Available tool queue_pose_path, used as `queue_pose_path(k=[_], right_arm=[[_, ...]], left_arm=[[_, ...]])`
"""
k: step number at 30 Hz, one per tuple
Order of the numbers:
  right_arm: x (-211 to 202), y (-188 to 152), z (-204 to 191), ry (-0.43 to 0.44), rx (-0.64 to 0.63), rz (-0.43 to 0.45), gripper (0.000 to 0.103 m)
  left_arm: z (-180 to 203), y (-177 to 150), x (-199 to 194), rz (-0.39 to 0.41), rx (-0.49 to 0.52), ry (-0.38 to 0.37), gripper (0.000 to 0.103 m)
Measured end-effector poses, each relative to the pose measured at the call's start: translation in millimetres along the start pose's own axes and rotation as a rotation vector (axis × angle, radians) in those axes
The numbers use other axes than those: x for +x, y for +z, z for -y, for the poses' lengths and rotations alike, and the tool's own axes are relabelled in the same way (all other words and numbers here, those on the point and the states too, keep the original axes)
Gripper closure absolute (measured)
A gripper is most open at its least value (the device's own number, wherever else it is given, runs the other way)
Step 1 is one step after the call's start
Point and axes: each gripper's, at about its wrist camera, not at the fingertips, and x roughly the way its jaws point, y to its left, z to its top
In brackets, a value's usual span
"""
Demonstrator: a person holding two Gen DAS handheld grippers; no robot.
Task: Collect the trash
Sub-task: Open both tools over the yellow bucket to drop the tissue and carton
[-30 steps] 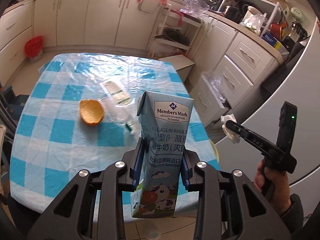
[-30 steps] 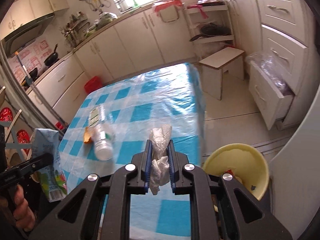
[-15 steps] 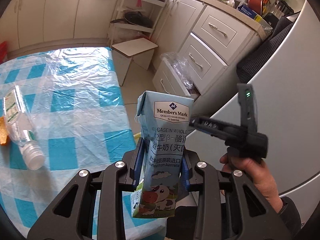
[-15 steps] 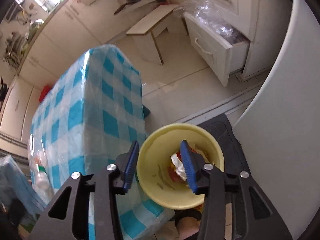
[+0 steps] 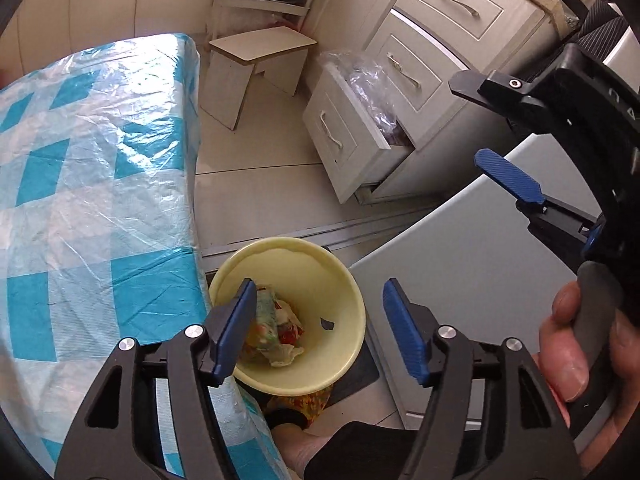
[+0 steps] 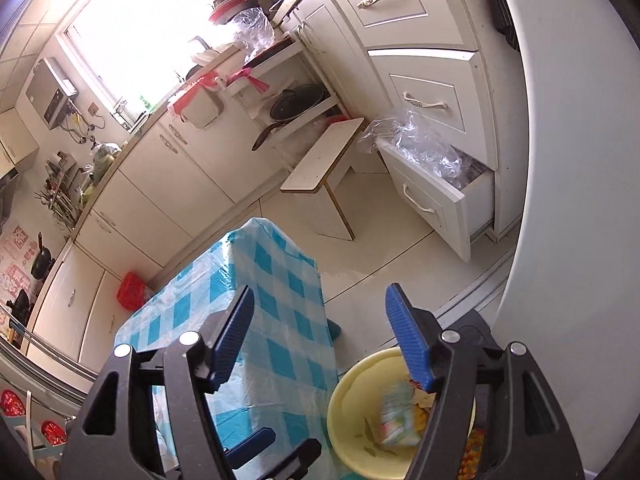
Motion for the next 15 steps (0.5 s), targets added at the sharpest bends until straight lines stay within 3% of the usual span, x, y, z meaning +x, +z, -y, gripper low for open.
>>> queue_pose_path(k=[5, 15], right_arm=[[-0.3, -1.3, -4.6, 0.004, -0.003, -0.005, 0.036], [10.3, -10.6, -25.7, 0.001, -0.048, -0.038, 0.035]], left_arm=[[-9.4, -6.7, -22.8, 0.039, 0.019, 0.046, 0.034], [-36.1, -27.6, -85.5, 0.14, 0.09, 0.23, 0.022]])
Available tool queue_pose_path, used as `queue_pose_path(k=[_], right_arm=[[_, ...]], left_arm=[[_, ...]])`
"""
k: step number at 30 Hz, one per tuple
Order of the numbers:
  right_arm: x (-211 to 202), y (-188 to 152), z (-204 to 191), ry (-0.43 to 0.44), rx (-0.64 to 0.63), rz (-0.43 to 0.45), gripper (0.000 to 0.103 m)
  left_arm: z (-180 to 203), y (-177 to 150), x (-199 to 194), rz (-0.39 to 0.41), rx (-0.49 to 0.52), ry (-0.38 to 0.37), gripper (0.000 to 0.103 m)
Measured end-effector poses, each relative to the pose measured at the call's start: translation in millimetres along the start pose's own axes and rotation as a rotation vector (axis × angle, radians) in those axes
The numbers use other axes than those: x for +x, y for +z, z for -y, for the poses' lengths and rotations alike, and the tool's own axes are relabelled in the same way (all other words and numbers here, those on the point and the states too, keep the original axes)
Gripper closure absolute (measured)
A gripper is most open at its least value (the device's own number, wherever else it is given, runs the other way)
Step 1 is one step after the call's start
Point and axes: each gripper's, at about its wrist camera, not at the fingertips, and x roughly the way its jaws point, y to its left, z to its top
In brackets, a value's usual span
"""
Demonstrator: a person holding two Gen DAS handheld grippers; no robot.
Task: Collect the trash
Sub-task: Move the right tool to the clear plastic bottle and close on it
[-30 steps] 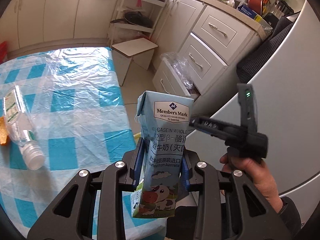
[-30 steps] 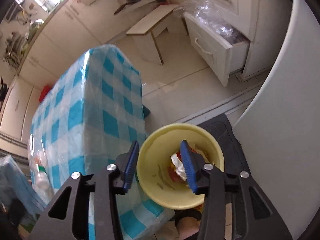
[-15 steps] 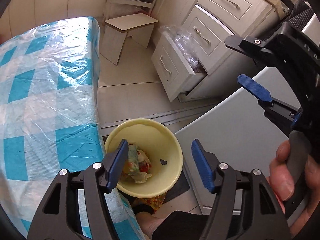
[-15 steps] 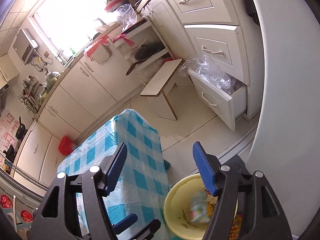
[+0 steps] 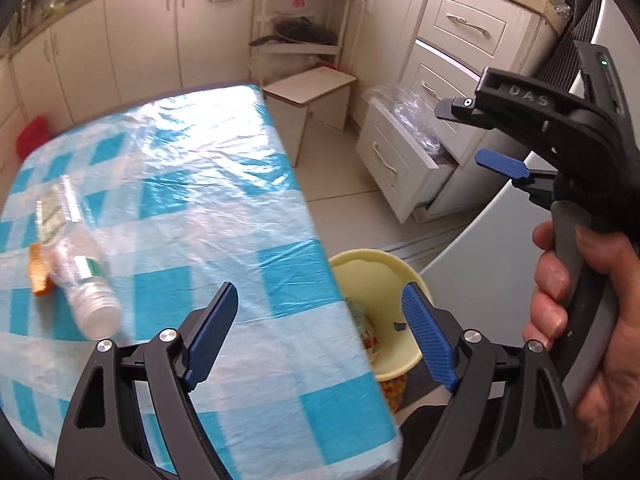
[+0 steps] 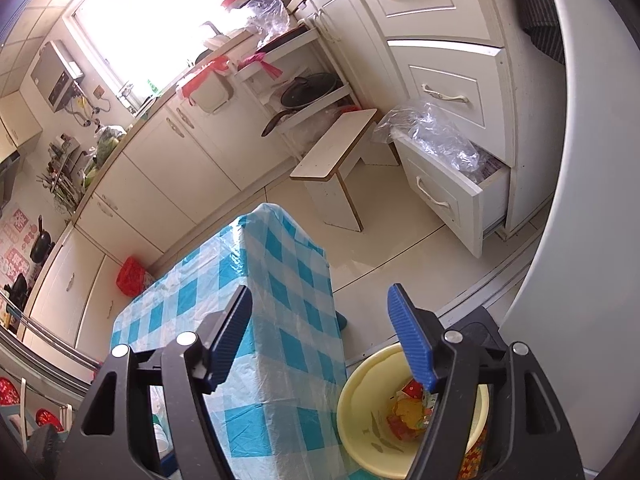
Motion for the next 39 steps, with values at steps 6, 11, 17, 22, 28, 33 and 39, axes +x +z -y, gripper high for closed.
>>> queue_pose_path(k=[6, 11, 17, 22, 28, 33, 39], right_arm=[[8.6, -5.2, -15.1, -0.017, -0.052, -0.021, 0.033], [15.9, -11.0, -26.9, -0.041, -0.102, -0.038, 0.031], [22.5, -17.6, -41.4, -0.068, -0.163, -0.053, 0.03], [27.2, -25.7, -60.6, -0.048, -0.212, -0.071, 0.028], [41.5, -49.7, -99.2, 0.029, -0.308, -0.139, 0.028], [51.6, -83.0, -148.0, 0.142, -0.471, -0.203, 0.025], [67.5, -140.1, -217.8, 0.227, -0.712, -0.257, 0.021]], left_arm=[[-18.2, -6.1, -24.1, 0.041, 0.024, 0.076, 0.018], [-38.7, -13.2, -32.5, 0.046, 0.002, 0.111, 0.018], [-91.4, -28.6, -47.5, 0.063, -0.078, 0.201, 0.016], [-162.0, -50.9, -55.6, 0.041, -0.233, 0.27, 0.015], [-235.6, -75.1, -70.9, 0.033, -0.398, 0.305, 0.015], [-267.2, -81.5, -78.5, 0.037, -0.48, 0.296, 0.015], [-281.1, -84.7, -79.7, 0.035, -0.492, 0.299, 0.015]])
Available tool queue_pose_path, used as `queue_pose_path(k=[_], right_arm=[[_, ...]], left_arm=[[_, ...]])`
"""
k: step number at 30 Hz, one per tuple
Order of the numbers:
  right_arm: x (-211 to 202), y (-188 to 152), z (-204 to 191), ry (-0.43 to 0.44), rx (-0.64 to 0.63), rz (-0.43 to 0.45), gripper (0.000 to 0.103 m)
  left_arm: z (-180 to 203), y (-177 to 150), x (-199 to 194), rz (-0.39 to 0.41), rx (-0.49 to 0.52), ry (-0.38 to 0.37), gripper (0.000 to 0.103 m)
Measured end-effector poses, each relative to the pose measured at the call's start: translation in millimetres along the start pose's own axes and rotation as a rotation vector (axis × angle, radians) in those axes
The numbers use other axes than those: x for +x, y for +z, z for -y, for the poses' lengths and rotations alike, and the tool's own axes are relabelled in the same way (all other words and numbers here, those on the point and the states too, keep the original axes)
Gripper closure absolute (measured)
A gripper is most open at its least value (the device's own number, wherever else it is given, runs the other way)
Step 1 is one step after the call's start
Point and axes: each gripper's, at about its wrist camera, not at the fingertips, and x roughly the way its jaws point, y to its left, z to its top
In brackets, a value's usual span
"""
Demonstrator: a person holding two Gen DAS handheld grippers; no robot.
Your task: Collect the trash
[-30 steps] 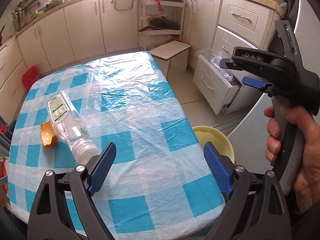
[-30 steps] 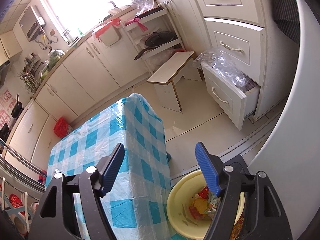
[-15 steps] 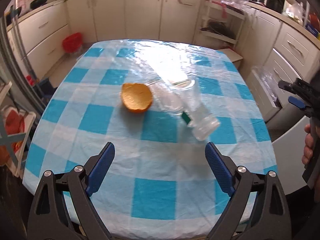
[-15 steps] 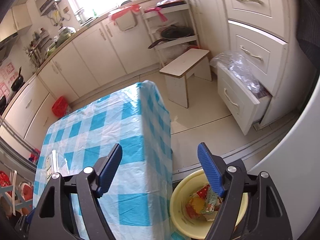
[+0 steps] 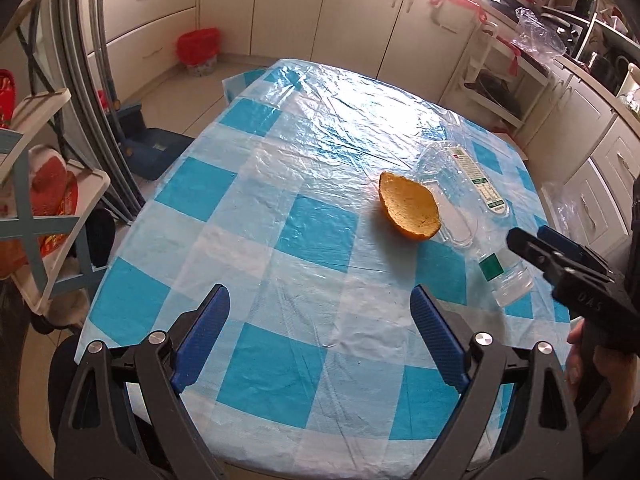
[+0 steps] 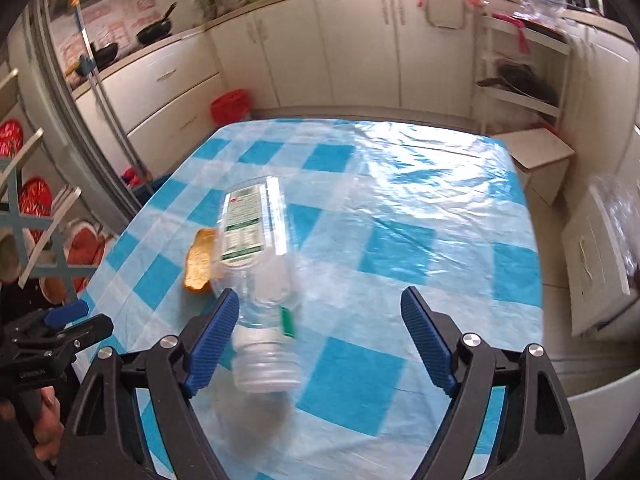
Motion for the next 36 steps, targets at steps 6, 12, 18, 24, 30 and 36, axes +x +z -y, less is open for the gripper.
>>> queue_pose_path(k=[6, 12, 18, 24, 30, 36], right_arm=[[39.4, 6.0, -41.5, -0.042, -0.107, -0.032, 0.021], [58.4, 6.8, -35.5, 0.006, -0.006, -0.051, 0.043], [46.8, 0.8, -24.1, 0.02, 0.035, -0.049, 0.045], [24.1, -16.1, -1.6, -0.046, 0.054, -0.061, 0.045], [0.0, -36.4, 29.8, -0.095, 0.089, -0.071, 0.045], [-3.5, -39.9, 34.9, -0.089, 0.108, -0.083, 0.045]], left_arm=[[-11.2, 0.1, -0.8, -0.013, -0.014, 0.008, 0.015], [-19.3, 3.6, -8.4, -0.001, -0.028, 0.004, 0.015], [-14.4, 1.5, -7.5, -0.007, -0.012, -0.018, 0.015], [-3.1, 1.8, 0.5, -0.028, -0.002, -0.056, 0.015], [14.8, 1.8, 18.4, -0.059, 0.029, -0.07, 0.015], [20.5, 10.9, 35.4, -0.066, 0.031, -0.072, 0.015]])
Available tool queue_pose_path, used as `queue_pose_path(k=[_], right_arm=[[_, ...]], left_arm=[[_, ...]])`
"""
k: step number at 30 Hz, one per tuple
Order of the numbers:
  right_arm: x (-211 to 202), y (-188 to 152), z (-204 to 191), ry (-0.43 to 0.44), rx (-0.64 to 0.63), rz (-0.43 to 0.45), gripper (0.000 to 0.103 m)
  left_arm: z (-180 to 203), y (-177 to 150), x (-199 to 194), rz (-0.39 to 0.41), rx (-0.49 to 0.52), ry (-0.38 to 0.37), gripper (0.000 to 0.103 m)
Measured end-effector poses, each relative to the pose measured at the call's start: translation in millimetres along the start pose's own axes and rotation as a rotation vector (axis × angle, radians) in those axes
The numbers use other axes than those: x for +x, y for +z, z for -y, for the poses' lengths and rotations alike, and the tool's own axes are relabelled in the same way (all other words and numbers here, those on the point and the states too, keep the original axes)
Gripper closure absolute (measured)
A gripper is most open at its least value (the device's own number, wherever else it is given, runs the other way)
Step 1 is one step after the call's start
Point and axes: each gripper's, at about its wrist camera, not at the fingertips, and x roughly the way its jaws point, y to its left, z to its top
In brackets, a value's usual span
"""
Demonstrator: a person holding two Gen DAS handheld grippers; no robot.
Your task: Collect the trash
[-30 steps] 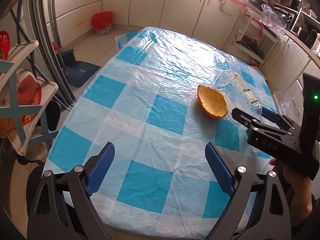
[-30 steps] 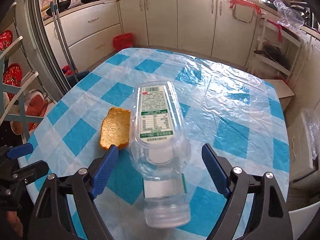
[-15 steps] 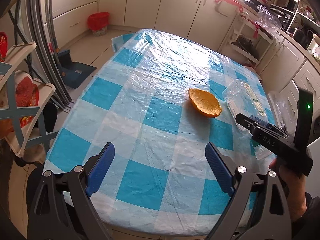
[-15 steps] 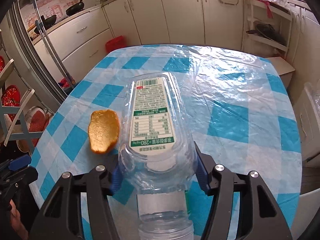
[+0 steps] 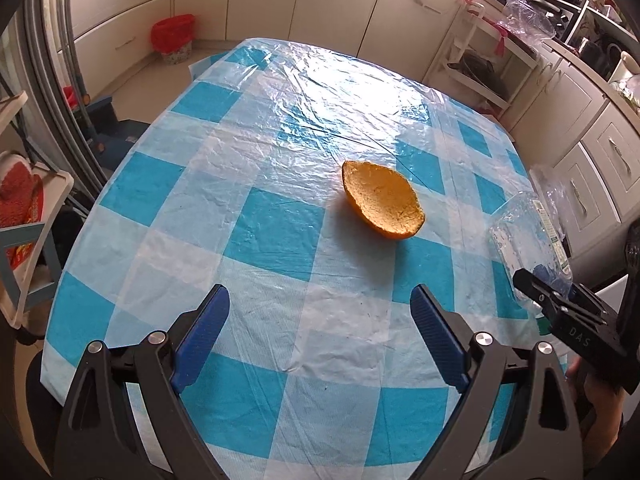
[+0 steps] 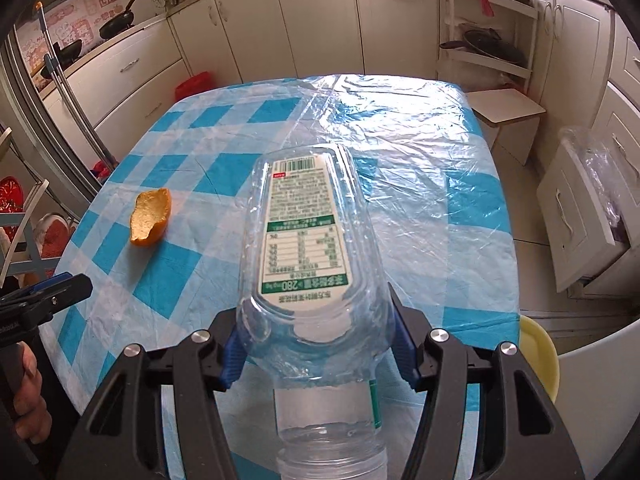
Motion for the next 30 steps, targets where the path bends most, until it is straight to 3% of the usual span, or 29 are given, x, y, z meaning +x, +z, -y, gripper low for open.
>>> queue_pose_path(k=[9, 16, 19, 21, 22, 26, 30], right_arm=[[13.4, 2.3, -20.1, -0.014, -0.076, -0.013, 0.044], [12.7, 2.1, -15.5, 0.005, -0.06, -0.005, 0.043], [12.1, 2.0, -14.0, 0.009, -0.054, -0.003, 0.041], [12.1, 2.4, -13.3, 0.011, -0.048, -0.003, 0.039], [12.4, 2.8, -12.8, 0.013, -0.045, -0.002, 0.038], [13.7, 4.4, -13.1, 0.016, -0.046, -0.003, 0.038], [15.1, 4.6, -15.9, 0.002, -0.057, -0.005, 0.037]], left_arm=[[0.1, 30.2, 31.7, -0.002, -0.034, -0.017, 0.015], [21.9, 59.4, 58.4, 0.027, 0.04, 0.013, 0.017], [33.4, 63.3, 61.9, 0.043, 0.084, 0.016, 0.043], [38.9, 62.1, 62.0, 0.041, 0.101, -0.003, 0.078], [40.0, 61.0, 62.1, 0.033, 0.098, -0.012, 0.085], [35.9, 51.2, 54.1, 0.027, 0.064, -0.047, 0.096], [23.2, 35.7, 36.2, 0.026, 0.015, -0.07, 0.098]])
